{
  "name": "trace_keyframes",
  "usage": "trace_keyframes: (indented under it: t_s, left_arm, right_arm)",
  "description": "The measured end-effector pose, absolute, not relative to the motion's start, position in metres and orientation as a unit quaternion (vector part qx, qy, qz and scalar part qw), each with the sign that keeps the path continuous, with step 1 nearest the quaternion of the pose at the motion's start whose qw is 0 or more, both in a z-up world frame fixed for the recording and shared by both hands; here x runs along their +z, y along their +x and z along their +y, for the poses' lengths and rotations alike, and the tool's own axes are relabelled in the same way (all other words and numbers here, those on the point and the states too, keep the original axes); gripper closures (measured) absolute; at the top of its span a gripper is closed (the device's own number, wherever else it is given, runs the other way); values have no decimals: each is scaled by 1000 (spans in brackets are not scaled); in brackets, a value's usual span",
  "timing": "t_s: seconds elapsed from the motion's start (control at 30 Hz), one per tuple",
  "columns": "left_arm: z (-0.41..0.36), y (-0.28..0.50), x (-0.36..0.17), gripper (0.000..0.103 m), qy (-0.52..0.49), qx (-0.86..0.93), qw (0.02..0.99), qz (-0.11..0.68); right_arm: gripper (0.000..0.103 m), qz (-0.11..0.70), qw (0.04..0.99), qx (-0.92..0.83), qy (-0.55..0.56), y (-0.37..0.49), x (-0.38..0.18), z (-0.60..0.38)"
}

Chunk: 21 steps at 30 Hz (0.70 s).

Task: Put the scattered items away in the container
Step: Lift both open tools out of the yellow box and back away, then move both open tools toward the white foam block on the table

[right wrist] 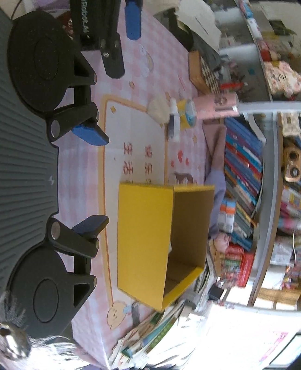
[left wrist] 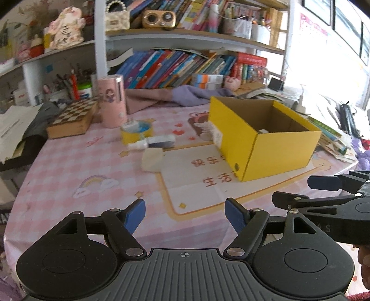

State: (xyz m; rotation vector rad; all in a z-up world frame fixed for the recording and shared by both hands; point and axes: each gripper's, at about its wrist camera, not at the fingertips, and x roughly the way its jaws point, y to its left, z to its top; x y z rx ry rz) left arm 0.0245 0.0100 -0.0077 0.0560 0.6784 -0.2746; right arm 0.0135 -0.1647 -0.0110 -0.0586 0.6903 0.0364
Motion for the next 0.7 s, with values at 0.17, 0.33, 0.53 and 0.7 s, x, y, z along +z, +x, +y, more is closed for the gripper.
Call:
trace_keyframes:
  t_s: [0.17,0.33,0.53,0.7]
  left_arm:
    - [22,17,-9,25,32,-115,936,332]
    - [34,11,-10,25,37,-96,938,333]
    - [49,8,-12,25,30,-70,938,338]
    - [59,8,-12,25,25,-53,939,339]
  right_arm:
    - [37,342,938,42,-36,14,-14,-148]
    - [37,346,935,65,-39,15,-15,-132]
    - [37,350,931,94,-46,19,-17,-114]
    - [36,352,927,119,-58,21,-18,-100]
